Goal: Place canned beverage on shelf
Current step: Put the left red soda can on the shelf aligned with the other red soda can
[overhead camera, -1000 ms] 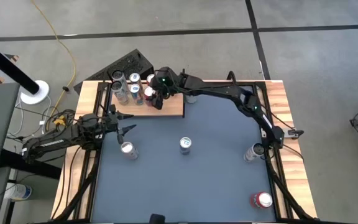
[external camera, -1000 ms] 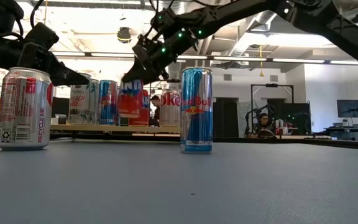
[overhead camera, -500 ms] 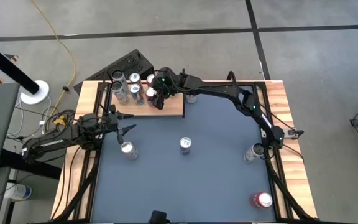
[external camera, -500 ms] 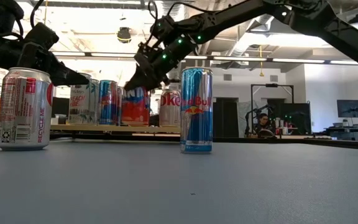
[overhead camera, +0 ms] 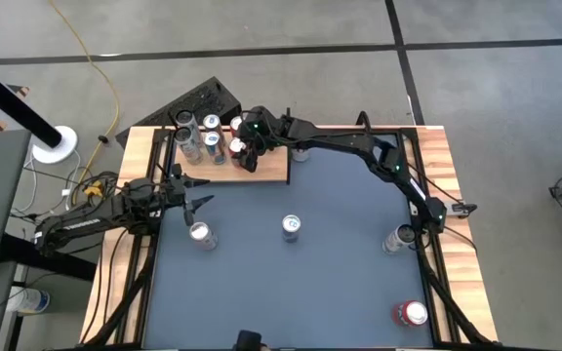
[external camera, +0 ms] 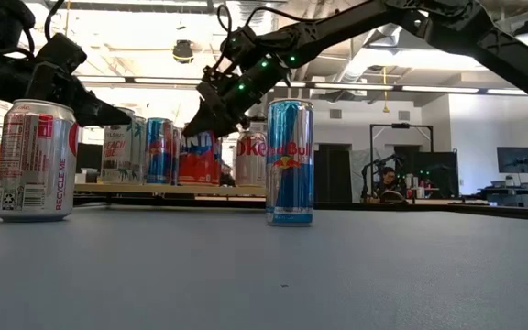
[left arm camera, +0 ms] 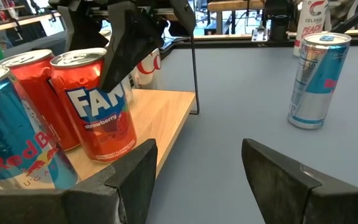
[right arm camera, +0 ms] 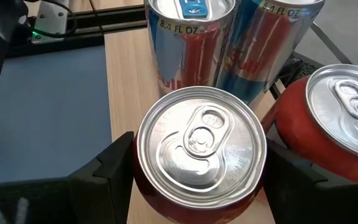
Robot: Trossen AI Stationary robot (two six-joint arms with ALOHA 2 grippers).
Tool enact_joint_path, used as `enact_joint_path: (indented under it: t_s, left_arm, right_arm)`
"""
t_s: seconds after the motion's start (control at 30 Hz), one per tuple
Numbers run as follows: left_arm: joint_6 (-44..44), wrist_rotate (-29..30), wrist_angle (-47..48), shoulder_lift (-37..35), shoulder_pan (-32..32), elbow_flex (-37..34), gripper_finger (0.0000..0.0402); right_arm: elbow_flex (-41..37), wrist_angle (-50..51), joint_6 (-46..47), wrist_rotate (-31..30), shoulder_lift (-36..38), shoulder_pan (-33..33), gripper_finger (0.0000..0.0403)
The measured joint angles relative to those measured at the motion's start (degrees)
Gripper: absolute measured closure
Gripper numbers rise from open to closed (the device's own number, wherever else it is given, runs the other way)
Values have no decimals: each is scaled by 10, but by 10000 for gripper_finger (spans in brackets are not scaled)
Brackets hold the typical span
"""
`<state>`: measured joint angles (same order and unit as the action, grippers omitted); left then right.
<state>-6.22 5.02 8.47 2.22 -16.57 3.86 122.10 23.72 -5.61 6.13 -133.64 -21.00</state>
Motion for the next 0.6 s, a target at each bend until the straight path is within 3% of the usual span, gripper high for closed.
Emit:
enact_joint_path:
  t_s: [0.17, 0.6]
  left_arm:
    - [0, 0, 0, 0, 0, 0, 177]
    - [0, 0, 0, 0, 0, 0, 177]
  right_arm:
    - [0, -1, 0, -2, 0, 3, 120]
    - [41, 16, -7, -5, 2, 4, 7]
